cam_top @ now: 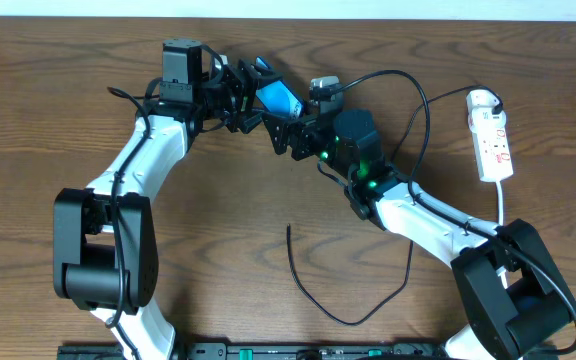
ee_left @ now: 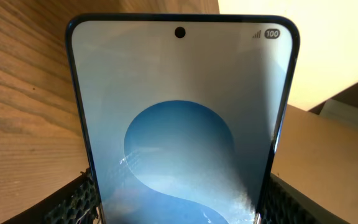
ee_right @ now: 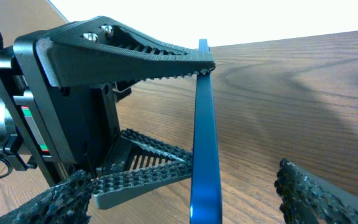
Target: Plug charger to phone and switch on socket
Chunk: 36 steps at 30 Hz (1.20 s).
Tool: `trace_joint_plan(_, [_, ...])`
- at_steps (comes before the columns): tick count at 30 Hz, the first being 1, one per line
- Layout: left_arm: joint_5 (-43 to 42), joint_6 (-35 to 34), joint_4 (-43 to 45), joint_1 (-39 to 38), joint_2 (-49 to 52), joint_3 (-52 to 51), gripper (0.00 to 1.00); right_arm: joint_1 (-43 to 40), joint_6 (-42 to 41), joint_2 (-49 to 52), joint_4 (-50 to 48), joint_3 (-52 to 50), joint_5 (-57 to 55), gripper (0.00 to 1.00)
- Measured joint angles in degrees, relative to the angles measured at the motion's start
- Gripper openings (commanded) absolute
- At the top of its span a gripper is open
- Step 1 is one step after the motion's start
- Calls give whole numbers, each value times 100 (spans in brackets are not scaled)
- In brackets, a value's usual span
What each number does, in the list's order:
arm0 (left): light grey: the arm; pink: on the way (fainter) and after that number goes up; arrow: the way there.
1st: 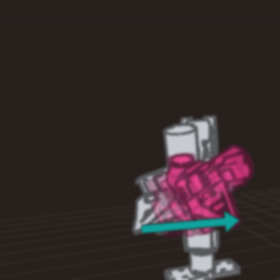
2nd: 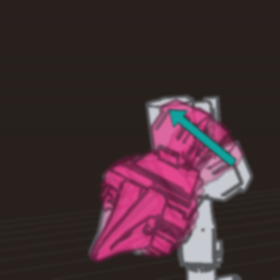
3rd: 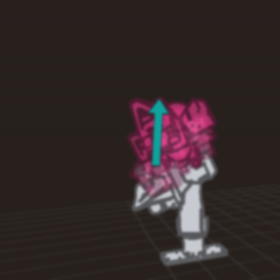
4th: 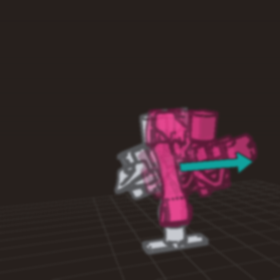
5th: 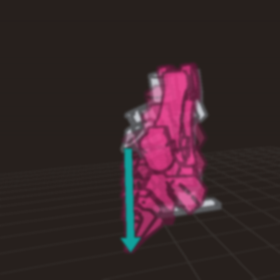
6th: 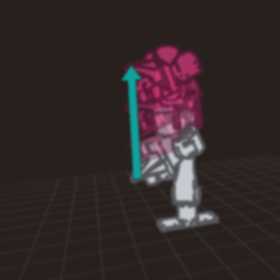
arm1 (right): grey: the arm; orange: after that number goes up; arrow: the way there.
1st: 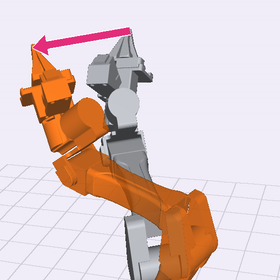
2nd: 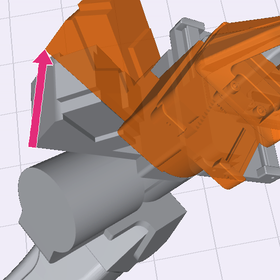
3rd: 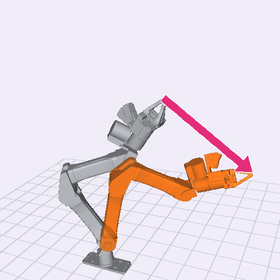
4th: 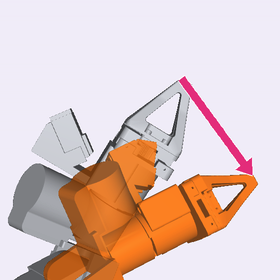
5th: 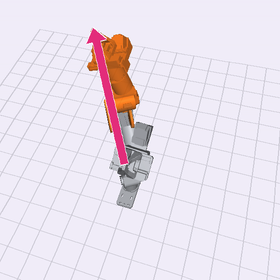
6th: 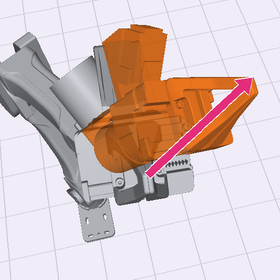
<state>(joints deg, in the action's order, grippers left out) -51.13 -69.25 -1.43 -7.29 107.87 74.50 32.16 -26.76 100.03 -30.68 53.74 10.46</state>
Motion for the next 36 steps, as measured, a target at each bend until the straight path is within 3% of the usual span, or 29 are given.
trace_joint_plan(9, [-149, 0, -2, 0, 0, 0, 7, 0, -24, 0, 0, 0, 0, 78])
trace_joint_plan(19, [-151, 0, -2, -22, 0, 0, 8, 0, -15, 0, 31, 0, -2, 75])
trace_joint_plan(25, [-155, 0, -2, -39, 0, 0, 7, 2, 44, 0, 109, 0, 0, 80])
trace_joint_plan(36, [-170, 2, -2, -39, 0, 0, 7, 7, 295, 0, 155, 0, 26, 75])
